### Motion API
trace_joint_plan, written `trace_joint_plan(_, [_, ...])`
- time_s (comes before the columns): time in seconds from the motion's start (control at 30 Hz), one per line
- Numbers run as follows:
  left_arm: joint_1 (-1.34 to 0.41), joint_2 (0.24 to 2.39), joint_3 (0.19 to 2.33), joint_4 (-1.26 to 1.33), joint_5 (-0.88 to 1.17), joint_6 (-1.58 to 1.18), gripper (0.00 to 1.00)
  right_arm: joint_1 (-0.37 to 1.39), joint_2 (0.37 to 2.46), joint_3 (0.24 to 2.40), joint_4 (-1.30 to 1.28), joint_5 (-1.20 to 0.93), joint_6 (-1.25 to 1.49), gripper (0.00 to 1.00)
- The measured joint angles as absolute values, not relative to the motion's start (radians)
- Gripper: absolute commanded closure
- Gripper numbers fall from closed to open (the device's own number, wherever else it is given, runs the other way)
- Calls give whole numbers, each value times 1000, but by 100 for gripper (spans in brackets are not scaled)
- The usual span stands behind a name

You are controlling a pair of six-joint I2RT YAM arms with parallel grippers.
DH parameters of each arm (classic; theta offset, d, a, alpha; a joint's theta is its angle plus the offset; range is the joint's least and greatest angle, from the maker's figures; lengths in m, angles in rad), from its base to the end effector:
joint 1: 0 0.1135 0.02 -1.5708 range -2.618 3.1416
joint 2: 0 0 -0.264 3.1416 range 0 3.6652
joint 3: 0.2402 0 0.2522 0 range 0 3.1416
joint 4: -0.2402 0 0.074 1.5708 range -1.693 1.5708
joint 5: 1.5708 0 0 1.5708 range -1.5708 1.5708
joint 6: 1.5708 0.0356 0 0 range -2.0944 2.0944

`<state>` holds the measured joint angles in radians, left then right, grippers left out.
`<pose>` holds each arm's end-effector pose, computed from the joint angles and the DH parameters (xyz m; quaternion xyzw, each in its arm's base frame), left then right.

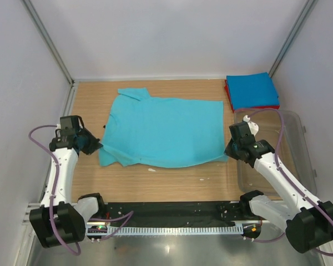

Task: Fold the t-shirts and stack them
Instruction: Fold the tshirt

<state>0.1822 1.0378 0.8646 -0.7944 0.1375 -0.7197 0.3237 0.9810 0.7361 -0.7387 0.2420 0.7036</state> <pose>0.1971 0.0313 0.2678 -0.3968 0.8663 -0.1419 0.2683 0.1786 0.0509 0.2413 0.2137 0.9265 0.0405 0.3070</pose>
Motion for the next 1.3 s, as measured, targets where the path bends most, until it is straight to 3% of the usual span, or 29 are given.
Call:
trace_joint_plan(0.73, [147, 1512, 1170, -686, 224, -598, 100, 324, 1192, 851, -665, 359, 682, 99])
trace_joint_plan(1.3, [66, 1745, 1401, -687, 220, -446, 100, 323, 1261, 879, -657, 443, 655, 99])
